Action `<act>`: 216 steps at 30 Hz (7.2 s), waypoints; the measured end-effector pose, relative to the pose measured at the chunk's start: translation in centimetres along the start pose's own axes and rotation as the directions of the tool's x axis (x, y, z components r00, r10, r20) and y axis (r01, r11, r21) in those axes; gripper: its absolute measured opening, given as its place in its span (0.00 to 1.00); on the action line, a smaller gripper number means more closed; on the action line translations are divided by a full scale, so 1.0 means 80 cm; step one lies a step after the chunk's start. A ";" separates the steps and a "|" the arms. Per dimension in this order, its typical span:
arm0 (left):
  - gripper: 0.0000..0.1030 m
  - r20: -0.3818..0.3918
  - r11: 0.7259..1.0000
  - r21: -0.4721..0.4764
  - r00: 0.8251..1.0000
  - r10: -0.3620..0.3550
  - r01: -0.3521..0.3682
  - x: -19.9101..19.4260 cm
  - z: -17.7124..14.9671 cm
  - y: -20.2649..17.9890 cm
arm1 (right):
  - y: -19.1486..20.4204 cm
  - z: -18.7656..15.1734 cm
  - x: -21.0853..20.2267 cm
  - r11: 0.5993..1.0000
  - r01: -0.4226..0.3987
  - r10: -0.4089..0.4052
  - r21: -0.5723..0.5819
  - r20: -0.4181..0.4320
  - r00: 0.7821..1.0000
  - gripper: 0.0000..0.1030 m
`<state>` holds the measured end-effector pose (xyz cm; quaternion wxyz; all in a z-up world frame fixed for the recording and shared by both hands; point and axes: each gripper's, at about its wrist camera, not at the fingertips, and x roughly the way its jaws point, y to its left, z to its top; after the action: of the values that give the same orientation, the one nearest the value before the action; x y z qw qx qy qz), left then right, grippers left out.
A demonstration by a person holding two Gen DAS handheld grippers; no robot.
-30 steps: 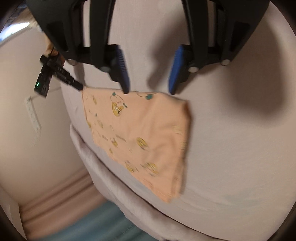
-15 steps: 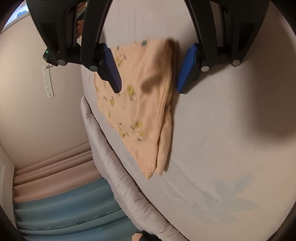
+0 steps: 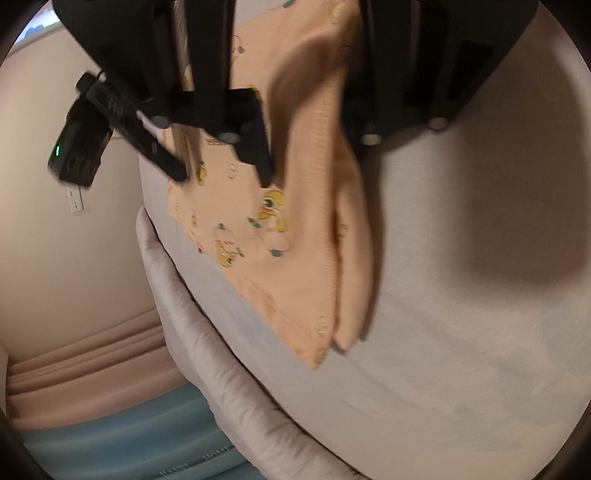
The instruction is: Fold small clothes
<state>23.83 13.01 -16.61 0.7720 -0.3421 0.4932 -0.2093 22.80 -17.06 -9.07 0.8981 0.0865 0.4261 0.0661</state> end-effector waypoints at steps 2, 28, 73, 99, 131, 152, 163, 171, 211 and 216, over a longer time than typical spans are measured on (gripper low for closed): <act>0.15 0.006 1.000 -0.011 1.000 -0.008 0.008 -0.001 -0.003 0.010 | 0.005 0.018 0.016 1.000 0.025 -0.025 0.012 0.005 1.000 0.27; 0.14 -0.011 0.995 0.011 0.995 0.101 -0.101 0.008 0.002 -0.009 | 0.050 -0.080 -0.025 0.986 0.060 -0.078 -0.154 -0.118 0.990 0.17; 0.64 -0.195 0.902 0.432 0.976 0.099 -0.005 0.115 -0.093 -0.249 | -0.172 -0.068 -0.040 0.605 -0.473 0.474 0.640 0.188 0.860 0.53; 0.64 -0.136 0.947 0.317 0.986 0.099 -0.051 0.044 -0.115 -0.163 | -0.141 0.014 -0.098 0.984 0.088 -0.108 0.157 0.124 0.986 0.08; 0.46 0.005 0.717 0.645 0.940 0.342 -0.264 0.085 -0.160 -0.222 | -0.178 -0.013 -0.079 0.953 0.229 -0.249 0.199 0.078 0.965 0.14; 0.46 0.016 0.695 0.656 0.926 0.378 -0.295 0.091 -0.165 -0.228 | -0.105 -0.100 -0.094 0.986 0.155 -0.152 -0.053 0.063 0.986 0.14; 0.47 0.018 0.692 0.656 0.923 0.385 -0.302 0.084 -0.175 -0.217 | -0.096 -0.122 -0.112 0.990 0.119 -0.116 -0.070 0.044 0.992 0.14; 0.48 0.009 0.686 0.658 0.914 0.406 -0.311 0.079 -0.186 -0.209 | -0.099 -0.132 -0.100 0.990 0.134 -0.134 -0.041 -0.007 0.991 0.14; 0.66 -0.181 0.982 0.160 0.981 -0.068 0.098 0.102 -0.081 -0.146 | -0.205 -0.086 -0.054 0.860 -0.325 0.313 0.393 0.097 0.945 0.73; 0.66 -0.176 0.977 0.196 0.983 -0.046 0.080 0.111 -0.077 -0.153 | -0.204 -0.081 -0.051 0.880 -0.311 0.300 0.359 0.087 0.950 0.72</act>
<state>22.20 -3.14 -14.88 0.7507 -0.2583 0.5224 -0.3111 15.97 -33.12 -13.49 0.8502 0.3203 0.3988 0.1242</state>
